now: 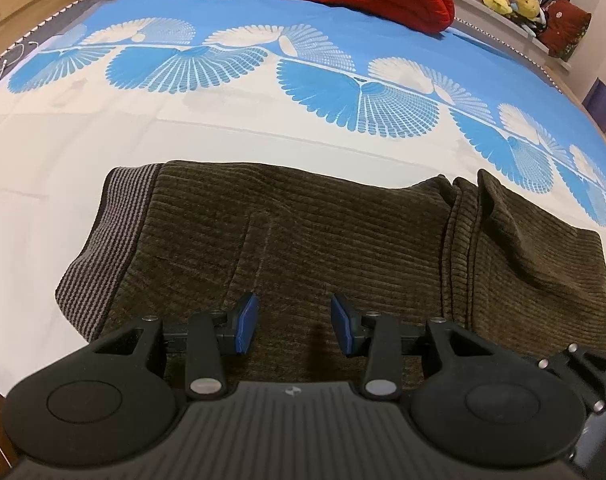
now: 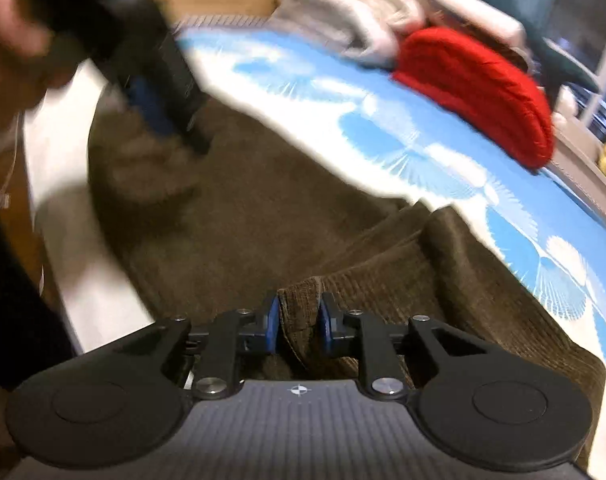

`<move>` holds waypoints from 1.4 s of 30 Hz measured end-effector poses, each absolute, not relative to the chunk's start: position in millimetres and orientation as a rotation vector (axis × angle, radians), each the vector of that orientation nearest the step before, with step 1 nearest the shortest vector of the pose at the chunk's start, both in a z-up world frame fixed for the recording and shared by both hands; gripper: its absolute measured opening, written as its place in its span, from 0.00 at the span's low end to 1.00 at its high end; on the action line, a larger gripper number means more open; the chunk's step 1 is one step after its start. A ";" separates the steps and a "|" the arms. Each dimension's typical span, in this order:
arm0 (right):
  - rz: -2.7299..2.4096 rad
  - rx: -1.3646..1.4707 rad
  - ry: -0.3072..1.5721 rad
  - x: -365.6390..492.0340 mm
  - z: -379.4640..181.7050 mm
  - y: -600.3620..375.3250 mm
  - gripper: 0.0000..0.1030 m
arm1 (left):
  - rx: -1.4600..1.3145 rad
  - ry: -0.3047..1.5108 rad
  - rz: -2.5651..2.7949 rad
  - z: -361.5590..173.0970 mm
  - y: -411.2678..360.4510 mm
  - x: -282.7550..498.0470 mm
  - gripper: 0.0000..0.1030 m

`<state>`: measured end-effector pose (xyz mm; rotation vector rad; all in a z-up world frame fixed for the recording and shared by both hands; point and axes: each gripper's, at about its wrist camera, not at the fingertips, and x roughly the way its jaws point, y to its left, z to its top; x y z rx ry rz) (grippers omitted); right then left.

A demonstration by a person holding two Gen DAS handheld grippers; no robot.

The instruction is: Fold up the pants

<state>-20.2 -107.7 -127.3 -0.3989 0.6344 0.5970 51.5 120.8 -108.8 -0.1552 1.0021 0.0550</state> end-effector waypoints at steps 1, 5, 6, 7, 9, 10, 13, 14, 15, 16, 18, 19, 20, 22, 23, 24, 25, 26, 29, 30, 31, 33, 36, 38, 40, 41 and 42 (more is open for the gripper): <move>0.595 -0.408 0.636 -19.5 -129.6 -103.2 0.28 | -0.154 1.002 0.051 -108.7 120.1 52.2 0.44; 0.567 -0.448 0.629 -21.1 -132.1 -98.8 0.47 | -0.145 1.003 0.040 -108.9 117.3 53.7 0.44; 0.553 -0.453 0.630 -19.6 -133.2 -98.0 0.54 | -0.144 1.005 0.041 -109.2 116.7 54.1 0.44; 0.542 -0.455 0.631 -18.8 -133.1 -97.8 0.57 | -0.143 1.006 0.042 -109.4 116.7 54.2 0.44; 0.538 -0.443 0.648 -14.4 -134.0 -97.0 0.58 | -0.144 1.007 0.043 -109.6 116.7 54.0 0.44; 0.544 -0.430 0.661 -12.3 -134.3 -97.2 0.58 | -0.143 1.007 0.043 -109.6 116.8 53.9 0.44; 0.599 -0.372 0.699 -6.9 -131.6 -100.0 0.57 | -0.145 1.007 0.042 -109.2 116.8 52.6 0.44; 0.635 -0.356 0.721 -7.1 -130.5 -100.4 0.60 | -0.144 1.006 0.042 -109.0 116.8 52.1 0.44; 0.639 -0.366 0.728 -8.4 -131.3 -98.5 0.60 | -0.143 1.006 0.043 -109.0 117.1 51.8 0.44; 0.637 -0.392 0.715 -10.7 -133.0 -96.7 0.60 | -0.144 1.006 0.045 -109.1 117.8 51.3 0.44; 0.626 -0.424 0.708 -11.1 -138.0 -94.8 0.57 | -0.146 1.008 0.049 -109.4 119.2 50.2 0.44; 0.612 -0.434 0.711 -8.9 -140.5 -94.3 0.55 | -0.147 1.007 0.051 -109.2 120.1 49.8 0.44; 0.608 -0.431 0.714 -6.1 -141.0 -94.7 0.45 | -0.148 1.005 0.054 -108.9 120.8 49.1 0.44; 0.603 -0.410 0.709 -0.6 -133.1 -99.2 0.29 | -0.155 1.006 0.061 -108.2 122.6 48.3 0.44; 0.586 -0.387 0.693 1.9 -122.8 -104.0 0.26 | -0.161 1.005 0.061 -107.7 123.4 47.4 0.44; 0.564 -0.360 0.661 2.6 -109.2 -110.2 0.25 | -0.166 1.002 0.060 -106.9 123.8 47.0 0.44; 0.549 -0.338 0.625 1.1 -95.9 -116.5 0.25 | -0.168 1.000 0.059 -106.1 123.6 47.2 0.44; 0.555 -0.319 0.588 -2.8 -83.4 -122.0 0.25 | -0.168 0.998 0.057 -105.4 122.6 47.7 0.44; 0.692 -0.359 0.552 -28.4 -76.5 -124.5 0.26 | -0.165 0.994 0.044 -104.1 117.4 50.9 0.44; 0.756 -0.410 0.595 -35.2 -90.0 -119.7 0.26 | -0.161 0.994 0.038 -103.8 114.4 52.4 0.44; 0.795 -0.464 0.648 -40.2 -106.4 -114.7 0.27 | -0.157 0.994 0.033 -103.8 111.4 53.9 0.44; 0.786 -0.584 0.680 -54.8 -138.0 -108.6 0.31 | -0.153 0.999 0.019 -104.2 105.3 55.8 0.44; 0.755 -0.517 0.669 -59.0 -126.7 -123.0 0.31 | -0.136 1.000 -0.031 -104.1 89.3 58.2 0.44; 0.741 -0.345 0.657 -54.3 -104.0 -153.4 0.34 | -0.109 0.995 -0.080 -103.4 76.5 60.0 0.44; 0.661 -0.226 0.645 -48.8 -90.6 -190.1 0.35 | -0.093 0.989 -0.133 -102.8 63.5 60.1 0.44; 0.599 -0.167 0.657 -44.9 -87.8 -211.8 0.35 | -0.090 0.989 -0.160 -103.0 56.9 60.1 0.44; 0.539 -0.106 0.677 -41.2 -87.8 -234.7 0.34 | -0.088 0.991 -0.179 -103.5 51.8 60.1 0.44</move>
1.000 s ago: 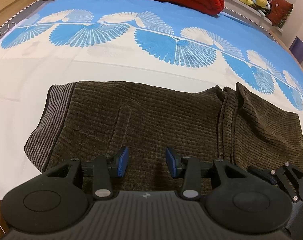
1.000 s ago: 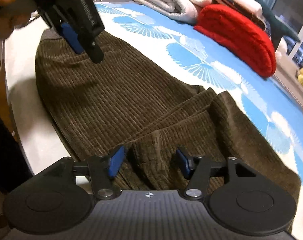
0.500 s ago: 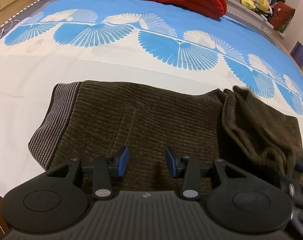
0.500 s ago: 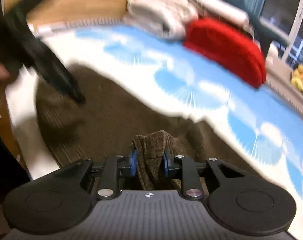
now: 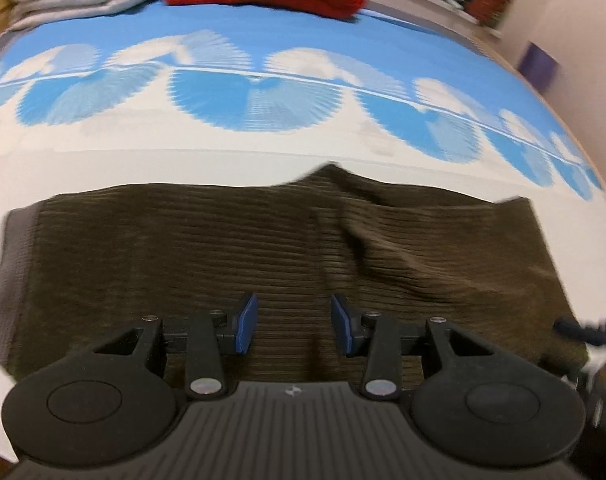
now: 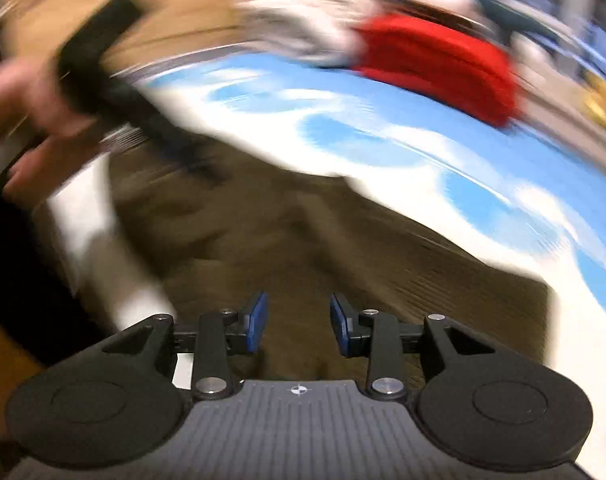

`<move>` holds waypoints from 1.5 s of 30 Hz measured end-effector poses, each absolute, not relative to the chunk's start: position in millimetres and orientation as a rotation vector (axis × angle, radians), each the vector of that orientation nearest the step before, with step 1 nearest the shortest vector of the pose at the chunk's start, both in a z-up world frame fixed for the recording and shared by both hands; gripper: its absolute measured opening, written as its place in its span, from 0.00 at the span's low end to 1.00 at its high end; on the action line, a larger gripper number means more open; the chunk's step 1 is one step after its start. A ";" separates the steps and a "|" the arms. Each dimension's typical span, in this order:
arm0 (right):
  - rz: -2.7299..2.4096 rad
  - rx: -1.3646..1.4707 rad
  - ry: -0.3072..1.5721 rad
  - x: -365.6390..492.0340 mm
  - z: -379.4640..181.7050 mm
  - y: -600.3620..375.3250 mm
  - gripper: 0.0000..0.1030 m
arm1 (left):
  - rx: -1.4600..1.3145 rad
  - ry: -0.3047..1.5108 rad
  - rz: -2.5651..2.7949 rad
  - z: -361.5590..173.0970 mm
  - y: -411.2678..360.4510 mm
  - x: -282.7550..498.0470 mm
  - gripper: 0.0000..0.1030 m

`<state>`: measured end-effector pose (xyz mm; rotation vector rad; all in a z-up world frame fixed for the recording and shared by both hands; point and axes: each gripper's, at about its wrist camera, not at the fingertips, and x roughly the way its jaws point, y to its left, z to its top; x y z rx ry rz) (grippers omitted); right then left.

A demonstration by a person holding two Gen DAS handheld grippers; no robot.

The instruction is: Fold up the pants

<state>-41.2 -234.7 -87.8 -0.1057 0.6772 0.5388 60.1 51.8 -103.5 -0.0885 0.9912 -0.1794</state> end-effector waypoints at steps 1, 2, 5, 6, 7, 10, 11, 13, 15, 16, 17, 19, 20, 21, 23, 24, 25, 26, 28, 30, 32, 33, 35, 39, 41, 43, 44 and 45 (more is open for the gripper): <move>0.485 -0.060 0.697 -38.9 -90.4 -252.1 0.34 | -0.087 0.995 -0.194 -104.6 46.7 61.1 0.44; 0.416 -0.027 0.731 -36.6 -96.3 -270.6 0.34 | -0.089 1.000 -0.203 -106.3 42.1 61.5 0.44; 0.276 -0.108 1.003 -30.1 -145.9 -303.3 0.32 | -0.138 1.026 -0.206 -111.5 36.1 71.4 0.46; 0.311 -0.097 0.975 -38.7 -151.0 -311.0 0.32 | -0.172 1.039 -0.206 -113.4 37.4 77.9 0.48; 0.327 -0.075 0.956 -43.7 -147.1 -314.9 0.32 | -0.213 1.049 -0.205 -115.8 39.1 84.5 0.52; 0.318 0.076 0.918 -47.9 -133.8 -336.4 0.32 | -0.360 1.063 -0.191 -125.2 43.3 109.2 0.64; 0.297 0.144 0.896 -48.2 -131.8 -346.3 0.32 | -0.393 1.072 -0.187 -130.6 42.4 118.3 0.65; 0.206 0.204 0.873 -48.3 -135.4 -359.2 0.38 | -0.410 1.094 -0.173 -143.8 38.7 132.4 0.69; 0.152 0.196 0.892 -43.9 -144.6 -363.4 0.48 | -0.388 1.139 -0.150 -161.4 33.7 142.9 0.68; 0.147 0.186 0.911 -40.9 -149.5 -364.6 0.49 | -0.376 1.138 -0.150 -166.9 31.4 144.6 0.69; 0.144 0.180 0.928 -37.8 -154.4 -364.4 0.50 | -0.339 1.111 -0.157 -166.8 26.3 144.4 0.69; 0.145 0.186 0.948 -33.9 -162.8 -364.4 0.55 | -0.263 1.087 -0.201 -163.0 13.7 142.8 0.28; 0.144 0.195 0.951 -31.8 -164.5 -361.8 0.57 | -0.229 1.083 -0.236 -159.1 7.2 142.2 0.24; 0.145 0.213 0.954 -30.6 -167.1 -362.9 0.58 | -0.188 1.051 -0.256 -150.7 2.4 140.2 0.19; 0.145 0.246 0.959 -22.2 -170.0 -365.5 0.58 | -0.189 0.954 -0.318 -128.4 1.6 134.9 0.18; 0.144 0.259 0.962 -20.6 -170.4 -366.8 0.59 | -0.215 0.890 -0.353 -113.8 4.8 131.6 0.18; 0.144 0.271 0.964 -18.6 -171.2 -367.3 0.59 | -0.228 0.837 -0.376 -103.2 7.8 128.9 0.18; 0.145 0.280 0.965 -19.1 -170.8 -368.4 0.59 | -0.225 0.789 -0.387 -94.8 10.4 127.2 0.18; 0.148 0.281 0.960 -22.2 -169.2 -369.8 0.59 | -0.208 0.795 -0.349 -97.5 11.1 134.4 0.20; 0.154 0.284 0.949 -22.4 -168.0 -368.9 0.61 | -0.194 0.888 -0.242 -117.2 11.3 147.3 0.23; 0.148 0.277 0.961 -23.2 -168.5 -367.9 0.61 | -0.148 0.935 -0.119 -126.8 14.8 151.0 0.22; 0.145 0.278 0.965 -23.3 -169.2 -368.2 0.61 | -0.159 0.935 -0.109 -124.4 18.9 150.0 0.24; 0.138 0.300 0.971 -22.1 -168.1 -369.6 0.61 | -0.216 0.917 -0.158 -115.2 23.8 144.3 0.25; 0.129 0.315 0.952 -19.1 -167.4 -370.3 0.35 | -0.175 0.917 -0.325 -103.7 11.8 119.2 0.27; 0.089 0.306 0.907 -18.0 -161.7 -371.3 0.22 | -0.115 0.951 -0.429 -107.6 0.8 105.6 0.27; 0.052 0.318 0.895 -14.9 -158.1 -373.7 0.21 | -0.045 0.988 -0.517 -116.6 -6.2 93.4 0.29; 0.046 0.318 0.911 -12.3 -158.8 -373.4 0.21 | 0.007 1.020 -0.551 -125.5 -10.6 89.1 0.31; 0.040 0.311 0.933 -9.3 -160.1 -372.1 0.22 | 0.068 1.069 -0.563 -136.5 -14.3 84.1 0.33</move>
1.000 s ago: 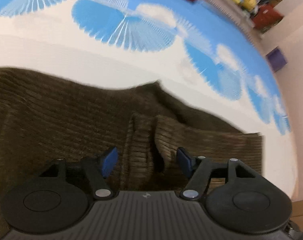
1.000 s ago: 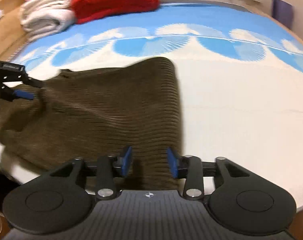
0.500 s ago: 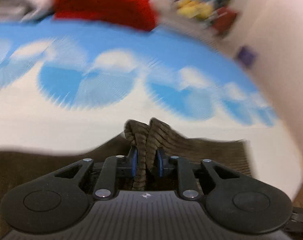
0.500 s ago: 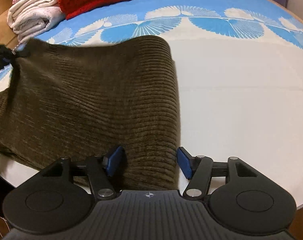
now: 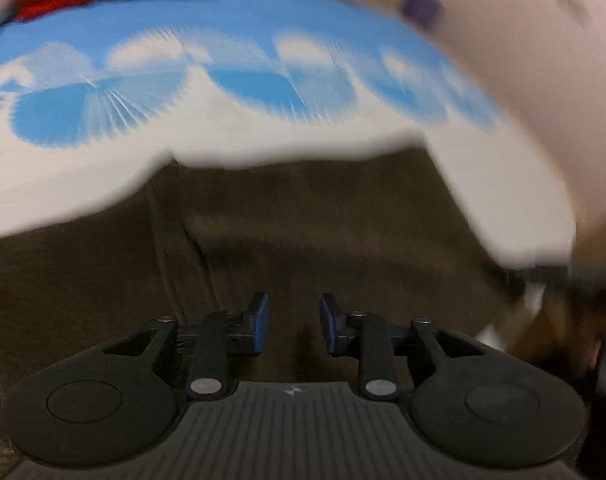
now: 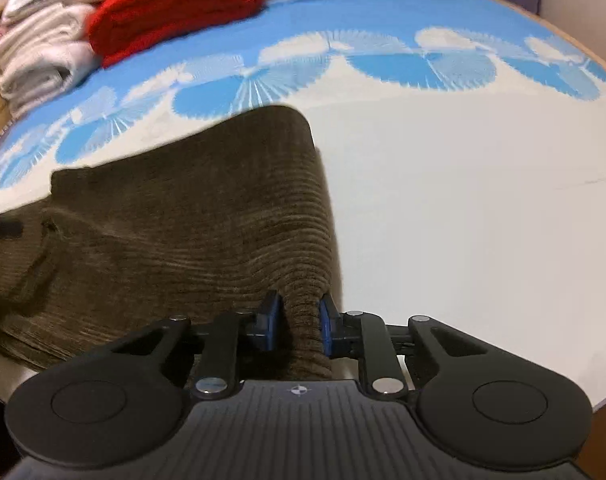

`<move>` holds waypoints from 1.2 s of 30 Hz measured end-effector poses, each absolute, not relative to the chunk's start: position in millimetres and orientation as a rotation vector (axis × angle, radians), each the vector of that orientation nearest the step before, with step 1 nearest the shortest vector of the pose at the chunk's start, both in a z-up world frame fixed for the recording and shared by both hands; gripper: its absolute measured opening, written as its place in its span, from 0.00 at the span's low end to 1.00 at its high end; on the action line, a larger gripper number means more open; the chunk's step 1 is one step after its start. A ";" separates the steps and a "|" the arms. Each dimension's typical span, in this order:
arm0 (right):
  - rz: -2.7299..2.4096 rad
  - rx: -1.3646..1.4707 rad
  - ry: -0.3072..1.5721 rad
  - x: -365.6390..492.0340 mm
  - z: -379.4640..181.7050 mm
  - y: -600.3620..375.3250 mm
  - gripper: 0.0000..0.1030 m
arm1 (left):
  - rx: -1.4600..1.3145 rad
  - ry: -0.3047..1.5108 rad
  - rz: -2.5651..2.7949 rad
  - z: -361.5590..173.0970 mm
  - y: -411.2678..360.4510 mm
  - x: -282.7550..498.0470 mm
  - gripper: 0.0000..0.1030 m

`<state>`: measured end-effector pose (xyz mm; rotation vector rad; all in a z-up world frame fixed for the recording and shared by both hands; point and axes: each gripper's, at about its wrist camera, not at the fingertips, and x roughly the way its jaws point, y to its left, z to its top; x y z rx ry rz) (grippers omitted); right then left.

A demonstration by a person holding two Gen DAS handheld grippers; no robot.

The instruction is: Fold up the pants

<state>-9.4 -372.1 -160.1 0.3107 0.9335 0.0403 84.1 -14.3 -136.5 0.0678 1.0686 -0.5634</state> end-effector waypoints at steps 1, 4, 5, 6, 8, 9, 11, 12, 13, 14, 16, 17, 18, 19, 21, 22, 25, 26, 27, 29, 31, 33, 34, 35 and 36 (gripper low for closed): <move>0.033 0.302 0.948 -8.3 -160.8 -370.0 0.23 | 0.138 1.124 -0.550 -149.9 -16.7 77.1 0.30; -0.012 0.291 0.937 -6.9 -149.4 -366.2 0.26 | 0.191 1.091 -0.537 -150.1 -14.5 64.3 0.31; -0.034 0.281 0.908 -7.4 -142.3 -364.6 0.30 | 0.162 1.073 -0.534 -143.9 -9.4 62.3 0.31; -0.049 0.268 0.879 -7.9 -135.9 -363.3 0.36 | 0.131 1.048 -0.531 -137.4 -3.0 59.2 0.32; -0.049 0.240 0.860 -5.6 -129.7 -358.9 0.45 | 0.081 1.021 -0.508 -123.7 10.4 55.9 0.32; -0.047 0.213 0.892 -2.5 -132.1 -355.9 0.46 | 0.062 1.003 -0.491 -115.3 17.7 51.6 0.32; -0.049 0.162 1.029 9.8 -142.9 -351.3 0.44 | 0.008 0.957 -0.434 -97.5 36.8 47.9 0.35; -0.069 0.177 1.040 12.1 -141.6 -354.2 0.44 | -0.027 0.934 -0.398 -86.3 46.0 43.5 0.43; -0.090 0.233 0.999 11.8 -131.3 -361.7 0.44 | -0.073 0.907 -0.356 -77.3 61.1 38.9 0.50; -0.092 0.280 0.955 11.7 -119.9 -368.0 0.44 | -0.107 0.885 -0.327 -68.9 73.1 35.1 0.53; -0.062 0.344 0.843 10.9 -87.6 -377.3 0.44 | -0.169 0.849 -0.263 -57.6 99.4 27.2 0.58; -0.033 0.355 0.781 9.8 -71.8 -379.1 0.44 | -0.197 0.836 -0.220 -55.6 116.7 23.4 0.59; -0.002 0.354 0.728 8.7 -58.9 -379.2 0.45 | -0.221 0.828 -0.178 -56.4 131.9 20.6 0.60; 0.032 0.344 0.679 8.1 -46.2 -378.1 0.45 | -0.246 0.824 -0.132 -58.3 146.0 18.2 0.62; 0.095 0.327 0.606 7.7 -31.4 -374.1 0.48 | -0.331 0.860 -0.015 -72.1 177.2 16.8 0.65; 0.129 0.318 0.585 8.8 -30.3 -369.1 0.48 | -0.382 0.901 0.033 -79.2 189.5 17.0 0.65; 0.155 0.295 0.607 12.5 -54.0 -347.4 0.48 | -0.528 1.021 0.103 -104.6 221.0 20.8 0.68; 0.159 0.287 0.653 14.3 -67.2 -338.4 0.48 | -0.552 1.048 0.111 -111.4 226.1 20.9 0.69; 0.160 0.263 0.717 18.4 -77.1 -328.3 0.47 | -0.560 1.063 0.121 -115.3 229.8 20.9 0.70; 0.166 0.213 0.745 23.7 -81.5 -314.4 0.47 | -0.558 1.086 0.143 -122.9 237.5 21.5 0.71; 0.211 0.193 0.733 27.1 -80.8 -307.4 0.47 | -0.544 1.101 0.182 -128.1 241.7 22.8 0.75; 0.219 0.167 0.759 27.9 -85.1 -302.4 0.47 | -0.535 1.105 0.239 -131.3 247.6 19.0 0.75; 0.212 0.158 0.787 26.4 -89.7 -300.3 0.47 | -0.547 1.102 0.251 -131.6 250.9 19.2 0.75; 0.203 0.153 0.823 24.3 -93.4 -299.9 0.47 | -0.569 1.103 0.254 -131.9 254.9 18.8 0.75; 0.190 0.150 0.869 27.9 -100.1 -300.5 0.47 | -0.583 1.111 0.257 -133.3 257.3 19.9 0.75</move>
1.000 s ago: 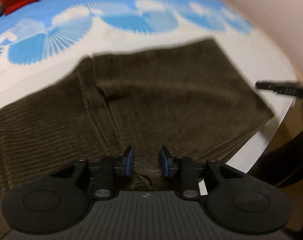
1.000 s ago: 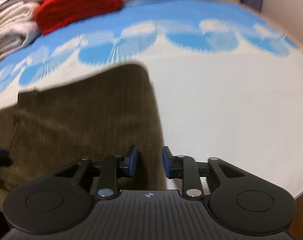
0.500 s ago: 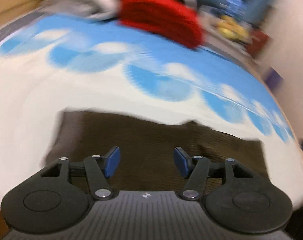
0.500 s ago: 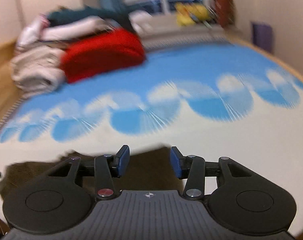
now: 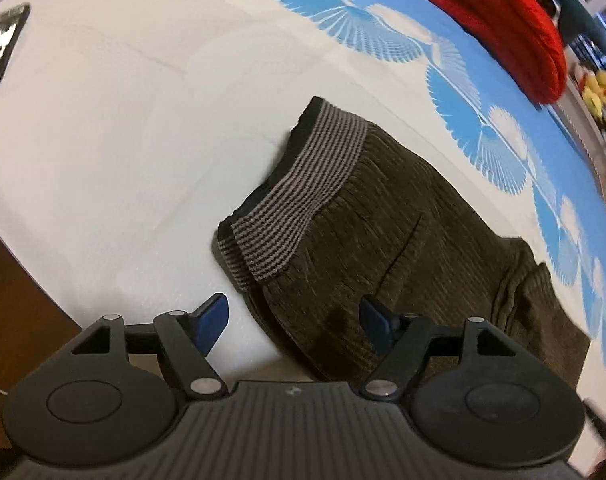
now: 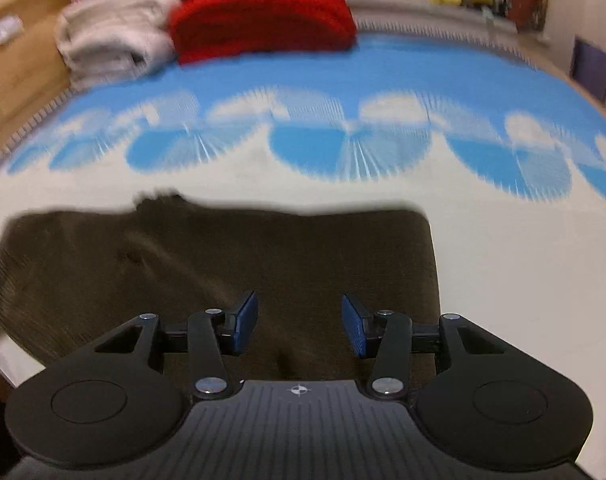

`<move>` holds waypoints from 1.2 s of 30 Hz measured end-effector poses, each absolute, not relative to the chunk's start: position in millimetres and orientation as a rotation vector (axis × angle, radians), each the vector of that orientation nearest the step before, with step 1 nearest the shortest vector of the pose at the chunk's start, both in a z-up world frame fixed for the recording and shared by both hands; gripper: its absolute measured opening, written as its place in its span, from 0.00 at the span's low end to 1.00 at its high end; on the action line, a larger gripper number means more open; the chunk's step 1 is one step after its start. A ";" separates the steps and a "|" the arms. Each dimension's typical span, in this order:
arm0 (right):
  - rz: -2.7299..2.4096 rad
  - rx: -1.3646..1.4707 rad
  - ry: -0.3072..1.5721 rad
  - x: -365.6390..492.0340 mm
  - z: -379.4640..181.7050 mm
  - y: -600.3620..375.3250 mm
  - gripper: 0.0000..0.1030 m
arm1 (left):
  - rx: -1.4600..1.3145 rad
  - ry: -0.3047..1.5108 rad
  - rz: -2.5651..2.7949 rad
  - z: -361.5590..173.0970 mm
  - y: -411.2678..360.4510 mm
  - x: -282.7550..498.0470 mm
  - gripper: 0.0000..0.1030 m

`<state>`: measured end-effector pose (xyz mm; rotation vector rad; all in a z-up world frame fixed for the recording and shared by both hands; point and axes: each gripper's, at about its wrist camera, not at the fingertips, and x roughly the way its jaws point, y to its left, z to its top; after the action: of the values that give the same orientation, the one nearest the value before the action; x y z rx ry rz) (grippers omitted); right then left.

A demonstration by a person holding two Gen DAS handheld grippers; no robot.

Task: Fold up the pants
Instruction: 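Grasp the grey striped waistband with the left gripper and lift it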

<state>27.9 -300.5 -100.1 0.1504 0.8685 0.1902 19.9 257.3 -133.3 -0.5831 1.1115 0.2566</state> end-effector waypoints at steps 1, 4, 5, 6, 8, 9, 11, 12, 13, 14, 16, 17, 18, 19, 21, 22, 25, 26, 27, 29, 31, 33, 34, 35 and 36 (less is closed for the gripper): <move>0.180 0.152 0.902 28.6 -104.0 -301.3 0.47 | -0.588 1.125 0.262 -136.6 257.9 21.8 0.75; 0.153 0.156 0.998 34.2 -123.6 -299.0 0.47 | -0.592 1.166 0.265 -147.8 256.1 25.3 0.75; 0.144 0.151 1.022 34.2 -128.5 -298.4 0.47 | -0.605 1.180 0.261 -152.4 255.2 27.8 0.75; 0.139 0.144 1.038 33.2 -132.5 -297.3 0.47 | -0.610 1.185 0.261 -155.5 254.2 30.7 0.76; 0.140 0.127 1.063 31.3 -140.1 -296.0 0.47 | -0.596 1.173 0.264 -159.0 252.1 37.5 0.80; 0.144 0.118 1.071 30.1 -141.8 -295.8 0.47 | -0.586 1.168 0.265 -159.5 250.4 40.0 0.80; 0.155 0.105 1.079 28.9 -144.0 -295.5 0.47 | -0.569 1.156 0.273 -160.4 246.9 43.4 0.81; 0.161 0.101 1.081 28.7 -144.7 -295.6 0.47 | -0.566 1.152 0.280 -161.1 245.1 45.3 0.83; 0.166 0.098 1.083 27.9 -145.5 -295.7 0.47 | -0.565 1.151 0.287 -162.0 243.8 46.8 0.84; 0.168 0.095 1.084 27.5 -146.5 -296.0 0.47 | -0.560 1.149 0.292 -162.3 243.1 46.8 0.85; 0.170 0.093 1.087 27.1 -147.6 -297.9 0.47 | -0.549 1.146 0.301 -162.6 241.2 48.2 0.85; 0.170 0.093 1.089 27.3 -148.5 -299.3 0.47 | -0.545 1.143 0.307 -163.0 239.9 49.2 0.85; 0.171 0.096 1.090 26.8 -149.0 -300.3 0.47 | -0.542 1.142 0.312 -162.9 239.3 49.7 0.85; 0.170 0.099 1.090 26.9 -149.3 -301.8 0.47 | -0.539 1.141 0.317 -162.7 238.5 49.8 0.85; 0.169 0.103 1.090 26.4 -148.6 -303.4 0.47 | -0.531 1.139 0.326 -161.8 236.7 49.3 0.85; 0.169 0.103 1.090 26.2 -148.5 -303.6 0.47 | -0.528 1.137 0.329 -161.9 235.9 49.6 0.85; 0.172 0.098 1.090 25.2 -148.8 -304.2 0.47 | -0.520 1.134 0.334 -160.9 234.3 49.3 0.84; 0.173 0.098 1.091 24.9 -148.8 -304.5 0.47 | -0.521 1.133 0.336 -160.6 234.1 49.2 0.84; 0.173 0.098 1.091 24.6 -148.8 -304.7 0.47 | -0.520 1.132 0.336 -160.3 233.8 48.7 0.84; 0.173 0.098 1.091 24.4 -148.9 -304.7 0.47 | -0.519 1.129 0.337 -159.5 233.6 47.1 0.83; 0.173 0.096 1.091 24.2 -149.4 -304.6 0.47 | -0.518 1.128 0.336 -159.0 233.8 46.0 0.83; 0.173 0.091 1.092 23.8 -150.1 -304.5 0.47 | -0.520 1.125 0.335 -158.4 233.7 45.0 0.82; 0.173 0.090 1.092 23.9 -150.3 -304.0 0.47 | -0.519 1.124 0.334 -158.1 233.6 44.7 0.81; 0.172 0.089 1.092 23.9 -150.5 -303.8 0.47 | -0.517 1.122 0.333 -157.5 233.0 44.2 0.80; 0.171 0.088 1.093 23.9 -150.6 -303.4 0.47 | -0.514 1.118 0.331 -156.8 232.4 43.6 0.77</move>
<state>23.9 -303.4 -150.6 0.0885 1.0927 0.1709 43.6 232.4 -156.8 -0.5142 1.1177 0.3305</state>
